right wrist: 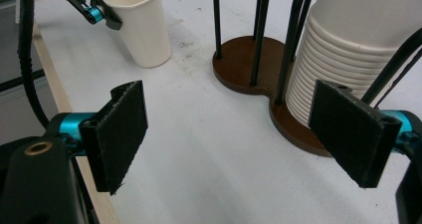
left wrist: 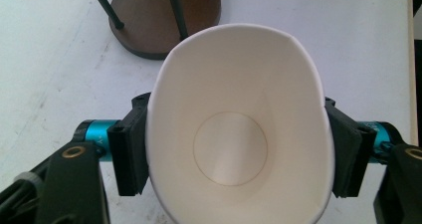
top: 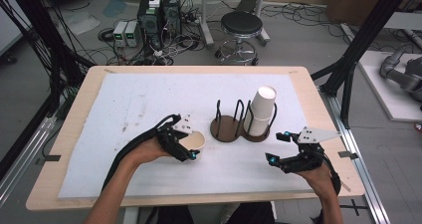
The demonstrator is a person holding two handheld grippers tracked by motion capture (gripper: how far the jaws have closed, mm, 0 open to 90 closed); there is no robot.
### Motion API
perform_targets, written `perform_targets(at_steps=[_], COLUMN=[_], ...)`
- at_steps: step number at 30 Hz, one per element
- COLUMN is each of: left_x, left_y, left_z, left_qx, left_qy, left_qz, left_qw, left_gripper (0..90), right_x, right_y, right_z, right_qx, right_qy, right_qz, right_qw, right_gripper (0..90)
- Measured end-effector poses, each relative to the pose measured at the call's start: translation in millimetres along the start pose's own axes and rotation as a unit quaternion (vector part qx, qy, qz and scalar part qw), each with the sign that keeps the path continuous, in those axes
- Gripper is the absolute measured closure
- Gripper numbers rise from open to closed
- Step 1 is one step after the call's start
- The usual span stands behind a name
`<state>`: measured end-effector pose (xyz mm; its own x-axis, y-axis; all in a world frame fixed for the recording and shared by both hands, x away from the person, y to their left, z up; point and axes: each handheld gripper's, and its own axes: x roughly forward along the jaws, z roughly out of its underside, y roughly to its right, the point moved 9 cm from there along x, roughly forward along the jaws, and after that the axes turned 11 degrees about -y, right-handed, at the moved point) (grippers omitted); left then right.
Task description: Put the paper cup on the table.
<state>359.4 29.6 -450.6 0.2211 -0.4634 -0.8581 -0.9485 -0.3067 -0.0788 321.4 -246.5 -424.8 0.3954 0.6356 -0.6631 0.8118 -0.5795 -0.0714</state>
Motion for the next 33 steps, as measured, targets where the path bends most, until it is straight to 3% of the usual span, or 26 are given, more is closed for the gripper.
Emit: perform_targets(at_steps=[12,16,25,28,29,31,33], left_x=[2.2,3.7,2.4,2.3,2.2,1.3,0.3], left_y=[-1.4,1.0,-0.6,-1.2,-0.2,-2.0,-2.1], left_z=[0.7,-0.1,-1.1,-0.3,-0.4,-1.1,-1.7], left_qx=[-0.004,-0.006,-0.011,-0.015,-0.015,-0.011,-0.013], left_qy=[-0.007,-0.007,0.002,0.0,0.001,0.004,0.008], left_qz=[-0.006,0.01,0.021,0.019,0.028,0.014,0.017], left_qw=[0.9999,0.9999,0.9997,0.9997,0.9995,0.9998,0.9997], left_gripper=[18.8,11.9,1.7,1.7,1.7,1.7,1.7], right_x=[0.5,0.5,-1.0,-1.4,-1.5,-1.5,-1.4], right_y=[-0.1,-0.1,0.8,1.3,1.2,1.4,1.4], right_z=[0.5,0.6,0.5,0.8,1.1,1.2,1.1], right_qx=[0.002,0.002,0.003,0.003,0.004,0.004,0.004], right_qy=[-0.001,-0.001,0.001,0.002,0.001,0.001,0.001], right_qz=[0.0,0.0,0.002,0.002,0.002,0.002,0.003], right_qw=[1.0,1.0,1.0,1.0,1.0,1.0,1.0], right_gripper=[16.2,16.2,16.2,16.2,16.2,16.1,16.1])
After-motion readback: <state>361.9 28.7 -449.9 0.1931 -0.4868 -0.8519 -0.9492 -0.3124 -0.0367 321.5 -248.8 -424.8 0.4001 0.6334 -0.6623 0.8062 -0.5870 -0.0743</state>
